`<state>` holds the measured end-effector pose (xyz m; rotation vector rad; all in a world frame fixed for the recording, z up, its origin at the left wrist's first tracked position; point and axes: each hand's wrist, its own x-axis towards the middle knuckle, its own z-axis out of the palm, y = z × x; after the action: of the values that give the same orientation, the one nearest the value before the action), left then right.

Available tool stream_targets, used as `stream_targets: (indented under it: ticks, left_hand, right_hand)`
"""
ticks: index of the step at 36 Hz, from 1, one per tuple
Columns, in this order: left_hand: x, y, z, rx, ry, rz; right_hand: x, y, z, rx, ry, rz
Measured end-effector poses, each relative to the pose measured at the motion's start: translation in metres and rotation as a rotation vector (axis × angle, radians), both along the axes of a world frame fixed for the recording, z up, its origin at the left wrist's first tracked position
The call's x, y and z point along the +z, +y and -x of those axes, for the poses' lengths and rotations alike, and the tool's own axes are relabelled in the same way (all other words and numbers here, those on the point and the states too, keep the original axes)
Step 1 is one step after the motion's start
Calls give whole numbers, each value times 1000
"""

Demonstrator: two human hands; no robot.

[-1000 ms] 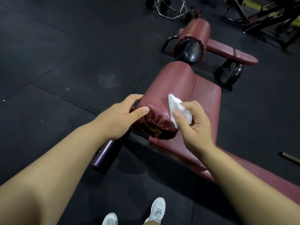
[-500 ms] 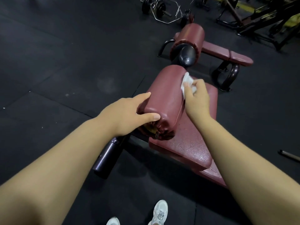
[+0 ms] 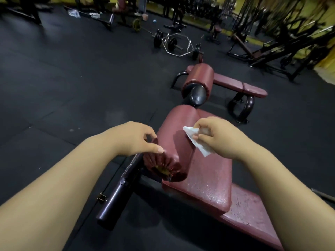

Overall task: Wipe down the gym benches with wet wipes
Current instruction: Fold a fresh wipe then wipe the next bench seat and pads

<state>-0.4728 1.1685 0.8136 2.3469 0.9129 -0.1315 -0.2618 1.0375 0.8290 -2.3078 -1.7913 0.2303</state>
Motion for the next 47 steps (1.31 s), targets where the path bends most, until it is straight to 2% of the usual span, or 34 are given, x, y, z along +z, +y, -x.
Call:
stream_targets:
  ticks: [6,11,21,31,40,47]
  left_hand:
    - [9,27,15,91,55,-133]
    - [11,58,38,70,132,-252]
    - [15,143,121,116,153,-298]
    - [26,245,174,-93,144,-382]
    - [33,317,148,-213,119,-393]
    - [45,402,101,-321,185,-515]
  right_hand:
    - [25,44,1,68,-226,50]
    - [34,82,29,130,-218,139]
    - [27,168,121,188,-299,314]
    - [23,225,178,10,-221,319]
    - [14,263,160,-223,-174,395]
    - [7,329,128,-393,-123,361]
